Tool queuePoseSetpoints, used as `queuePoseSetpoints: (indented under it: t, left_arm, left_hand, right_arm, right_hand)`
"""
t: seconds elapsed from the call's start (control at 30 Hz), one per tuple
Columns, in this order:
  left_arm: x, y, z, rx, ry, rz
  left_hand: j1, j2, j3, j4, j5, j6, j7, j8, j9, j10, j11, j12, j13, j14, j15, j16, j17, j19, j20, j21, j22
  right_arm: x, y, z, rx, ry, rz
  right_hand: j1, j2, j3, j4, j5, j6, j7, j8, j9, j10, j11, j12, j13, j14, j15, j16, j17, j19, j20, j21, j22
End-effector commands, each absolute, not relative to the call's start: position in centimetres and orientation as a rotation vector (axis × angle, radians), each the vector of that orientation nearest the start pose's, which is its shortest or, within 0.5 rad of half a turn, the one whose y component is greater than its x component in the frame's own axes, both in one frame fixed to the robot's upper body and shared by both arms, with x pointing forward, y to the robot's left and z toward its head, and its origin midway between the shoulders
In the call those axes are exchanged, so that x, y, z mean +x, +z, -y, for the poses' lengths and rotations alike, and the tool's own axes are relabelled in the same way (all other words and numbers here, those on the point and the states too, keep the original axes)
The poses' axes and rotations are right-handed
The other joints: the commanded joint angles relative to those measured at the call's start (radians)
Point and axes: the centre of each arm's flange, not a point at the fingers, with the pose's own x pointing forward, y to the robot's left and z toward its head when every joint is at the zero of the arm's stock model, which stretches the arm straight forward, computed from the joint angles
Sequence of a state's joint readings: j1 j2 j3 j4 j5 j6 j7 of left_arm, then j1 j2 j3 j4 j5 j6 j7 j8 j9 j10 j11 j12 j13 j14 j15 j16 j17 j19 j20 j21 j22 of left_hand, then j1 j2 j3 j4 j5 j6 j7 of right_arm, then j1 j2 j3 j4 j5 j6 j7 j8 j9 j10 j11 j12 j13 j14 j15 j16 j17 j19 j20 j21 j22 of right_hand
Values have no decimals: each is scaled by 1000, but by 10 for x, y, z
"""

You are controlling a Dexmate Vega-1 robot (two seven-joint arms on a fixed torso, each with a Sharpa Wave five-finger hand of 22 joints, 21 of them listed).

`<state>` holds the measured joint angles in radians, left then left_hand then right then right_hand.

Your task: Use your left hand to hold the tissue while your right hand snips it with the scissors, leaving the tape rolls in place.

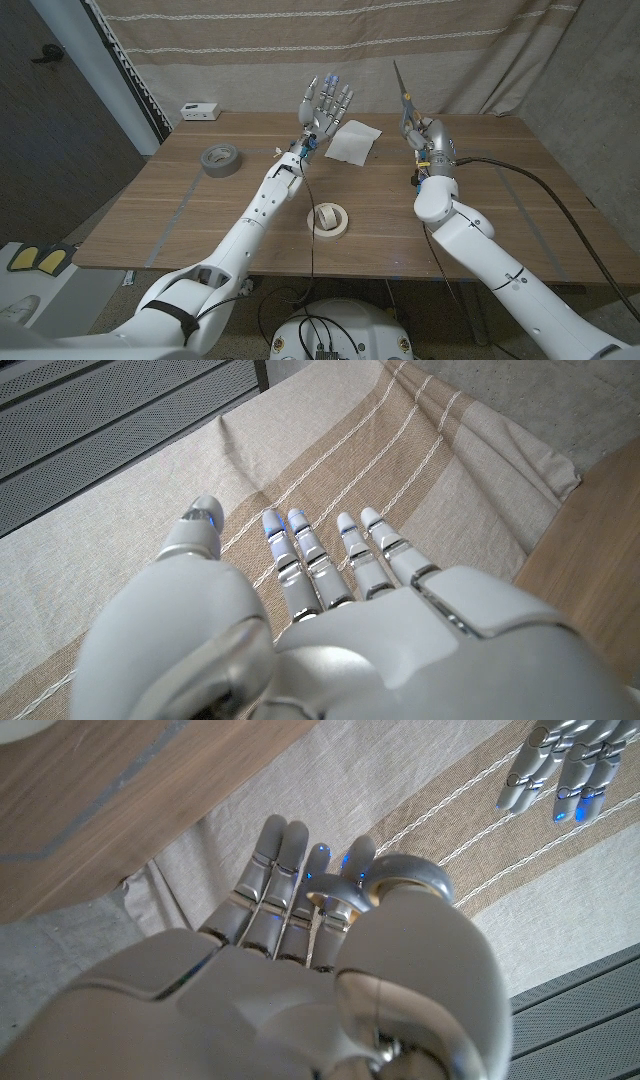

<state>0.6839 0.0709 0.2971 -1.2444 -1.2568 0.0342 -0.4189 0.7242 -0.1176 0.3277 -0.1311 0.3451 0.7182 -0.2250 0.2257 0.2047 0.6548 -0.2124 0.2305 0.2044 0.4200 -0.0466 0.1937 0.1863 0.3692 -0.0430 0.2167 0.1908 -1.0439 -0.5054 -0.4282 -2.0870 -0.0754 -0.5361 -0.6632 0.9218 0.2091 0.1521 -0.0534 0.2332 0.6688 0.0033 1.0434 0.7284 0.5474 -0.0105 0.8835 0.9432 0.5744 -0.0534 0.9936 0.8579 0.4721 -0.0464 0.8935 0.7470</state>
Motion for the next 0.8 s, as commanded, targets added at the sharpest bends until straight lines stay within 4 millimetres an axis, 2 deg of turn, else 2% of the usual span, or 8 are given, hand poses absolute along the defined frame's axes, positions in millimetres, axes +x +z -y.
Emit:
queuePoseSetpoints:
  t: [0.03, 0.17, 0.43, 0.57, 0.63, 0.67, 0.8]
  left_arm:
    - [650, 54, -113, -907, -872, 512]
    - [651, 53, -115, -905, -867, 511]
    - [653, 50, -119, -901, -849, 515]
    - [652, 51, -124, -903, -809, 523]
    - [651, 53, -126, -901, -800, 549]
    - [651, 53, -127, -898, -800, 558]
    - [651, 55, -134, -867, -787, 579]
  left_hand:
    - [0, 9, 8, -1, 8, 9, 4, 7, 1, 10, -2, 4, 3, 14, -171, 4, 1, -3, -96, -5, 0]
    - [1, 10, 9, -1, 8, 10, 4, 6, 1, 10, -2, 4, 3, 15, -171, 4, 1, -3, -97, -5, 0]
    - [2, 12, 10, -2, 7, 12, 4, 6, 1, 14, -2, 4, 3, 16, -171, 4, 0, -2, -98, -5, 0]
    - [3, 13, 11, -2, 7, 12, 4, 6, 1, 15, -2, 4, 3, 17, -172, 3, 0, -2, -99, -5, 0]
    - [22, 28, 23, -8, 7, 16, 3, 5, 0, 21, -3, 3, 2, 21, -174, 3, 0, 2, -96, -3, -1]
    - [32, 34, 28, -11, 5, 22, 3, 6, 0, 27, -3, 4, 2, 23, -173, 2, 0, 5, -97, -2, -1]
    - [36, 36, 31, -13, 5, 24, 3, 7, 0, 29, -3, 4, 2, 24, -173, 2, -1, 6, -97, -1, -1]
  right_arm:
    - [528, 16, 214, -361, -233, 539]
    - [529, 17, 215, -345, -199, 530]
    - [527, 17, 219, -322, -174, 526]
    - [527, 17, 222, -308, -161, 523]
    - [526, 17, 223, -297, -154, 527]
    - [526, 17, 223, -296, -149, 531]
    - [525, 18, 224, -275, -142, 548]
  right_hand:
    - [-23, -2, 81, 82, 8, -29, 0, -17, -1, 71, -62, 194, -35, 63, -158, 23, -24, 56, -105, 85, 53]
    - [-34, 2, 100, 97, 6, -53, 2, -33, -5, 74, -57, 192, -49, 96, -158, 26, -51, 112, -130, 142, 75]
    - [-55, 6, 142, 135, -1, -59, 8, -35, 9, 94, -53, 198, -56, 124, -162, 19, -89, 112, -134, 172, 74]
    - [-60, 1, 153, 140, -5, -55, 9, -38, 7, 109, -58, 201, -61, 135, -162, 20, -103, 118, -136, 186, 74]
    - [-63, -8, 155, 139, -10, -56, 9, -37, 13, 117, -58, 203, -63, 146, -161, 24, -111, 124, -137, 197, 75]
    - [-70, -21, 147, 137, -15, -56, 12, -38, 13, 116, -55, 207, -58, 148, -159, 26, -115, 123, -138, 204, 78]
    - [-81, -33, 134, 132, -24, -55, 14, -41, 11, 124, -56, 205, -67, 155, -159, 32, -123, 128, -139, 215, 77]
